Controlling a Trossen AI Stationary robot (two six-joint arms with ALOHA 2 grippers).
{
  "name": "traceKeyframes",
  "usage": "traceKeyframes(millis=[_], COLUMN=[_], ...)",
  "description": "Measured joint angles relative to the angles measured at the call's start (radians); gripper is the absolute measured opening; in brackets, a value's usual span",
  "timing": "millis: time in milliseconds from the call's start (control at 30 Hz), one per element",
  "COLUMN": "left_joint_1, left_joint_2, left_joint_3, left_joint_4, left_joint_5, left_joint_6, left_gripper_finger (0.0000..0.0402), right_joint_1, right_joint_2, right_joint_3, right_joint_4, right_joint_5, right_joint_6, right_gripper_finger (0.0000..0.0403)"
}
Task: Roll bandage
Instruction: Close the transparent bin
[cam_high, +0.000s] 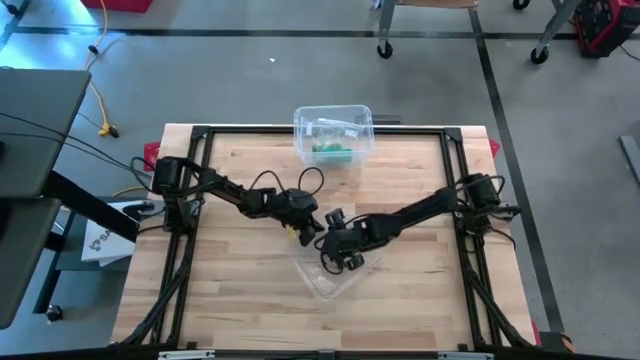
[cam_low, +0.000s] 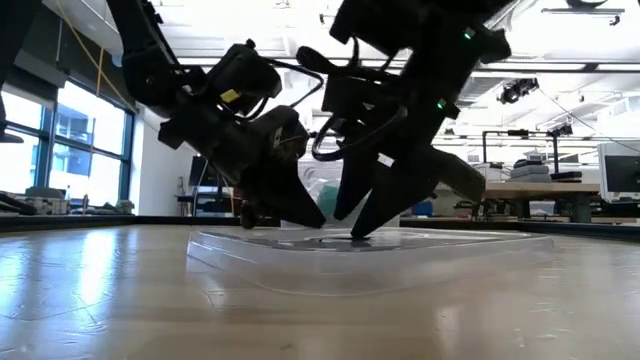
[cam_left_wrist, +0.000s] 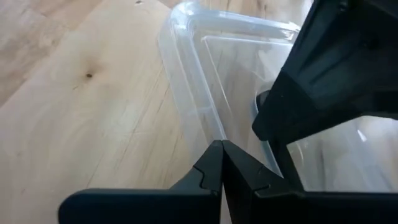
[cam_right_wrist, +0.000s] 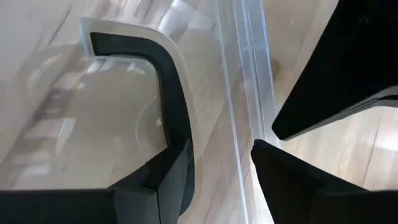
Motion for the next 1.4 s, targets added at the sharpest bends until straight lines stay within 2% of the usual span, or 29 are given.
traceKeyframes(millis=[267,400,467,767,900,1033,1233,1400], left_joint_1=[-0.01,-0.015,-0.028,-0.069,-0.076,-0.081,-0.079,-0.069], left_joint_2=[-0.001,-0.015,-0.02,-0.021,-0.006,0.008,0.023,0.013], left_joint_3=[0.0,-0.002,-0.002,-0.003,-0.002,0.0,0.001,0.001], left_joint_4=[-0.001,-0.014,-0.017,-0.023,-0.019,-0.008,-0.004,-0.006], left_joint_5=[-0.041,-0.037,-0.039,0.013,-0.014,-0.041,-0.061,-0.062], left_joint_6=[0.011,0.012,0.021,0.012,-0.003,-0.016,-0.01,0.019], left_gripper_finger=[0.0001,0.0,0.0,0.0,0.0,0.0,0.0,0.0], right_joint_1=[0.007,0.015,0.024,0.047,0.046,0.046,0.068,0.062], right_joint_2=[0.001,0.001,0.002,-0.002,-0.001,-0.001,0.0,0.0], right_joint_3=[0.124,0.084,0.048,-0.032,-0.053,-0.059,-0.021,-0.011], right_joint_4=[-0.181,-0.168,-0.115,0.049,0.118,0.127,0.101,0.119], right_joint_5=[-0.023,-0.094,-0.095,0.008,0.015,0.018,0.134,0.138], right_joint_6=[0.023,0.118,0.153,0.19,0.15,0.113,0.073,0.073], right_gripper_finger=[0.0181,0.0181,0.0181,0.0181,0.0181,0.0181,0.0181,0.0181])
